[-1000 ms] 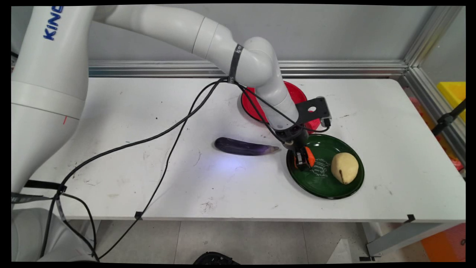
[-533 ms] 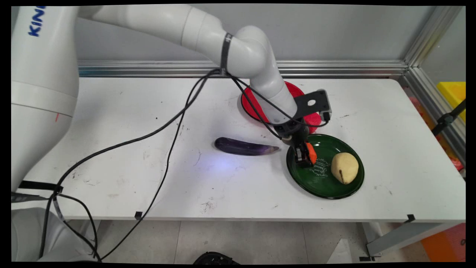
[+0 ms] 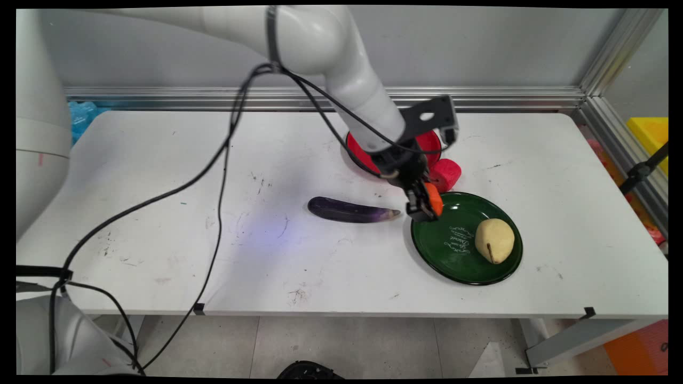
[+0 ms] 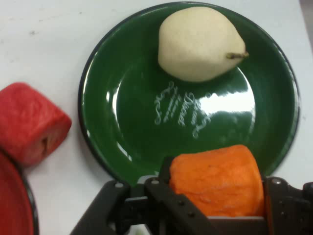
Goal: Place the picked object on the table
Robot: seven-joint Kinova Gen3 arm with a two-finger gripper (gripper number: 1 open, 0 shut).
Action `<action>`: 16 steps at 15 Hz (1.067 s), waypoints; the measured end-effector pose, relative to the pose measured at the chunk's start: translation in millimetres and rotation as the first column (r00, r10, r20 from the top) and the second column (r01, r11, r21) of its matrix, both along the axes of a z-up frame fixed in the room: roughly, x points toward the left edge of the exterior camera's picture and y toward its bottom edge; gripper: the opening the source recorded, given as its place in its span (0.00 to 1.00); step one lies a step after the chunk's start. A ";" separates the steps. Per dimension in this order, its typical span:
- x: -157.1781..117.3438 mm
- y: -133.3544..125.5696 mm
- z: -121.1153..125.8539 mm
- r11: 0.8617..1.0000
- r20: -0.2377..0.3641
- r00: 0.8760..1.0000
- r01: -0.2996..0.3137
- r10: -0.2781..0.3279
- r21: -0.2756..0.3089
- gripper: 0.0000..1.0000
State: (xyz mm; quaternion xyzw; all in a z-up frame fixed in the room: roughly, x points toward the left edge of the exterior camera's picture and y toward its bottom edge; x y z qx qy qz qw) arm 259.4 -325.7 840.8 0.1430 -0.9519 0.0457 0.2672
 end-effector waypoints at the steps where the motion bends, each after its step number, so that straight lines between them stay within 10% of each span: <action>1: 5.1 3.1 4.9 1.000 0.001 1.000 -0.001 0.001 -0.002 0.00; 8: 69.4 41.0 38.8 1.000 0.033 0.999 -0.002 0.002 -0.001 0.00; 16: 100.1 69.6 23.4 0.999 0.077 0.996 0.036 -0.037 0.017 0.00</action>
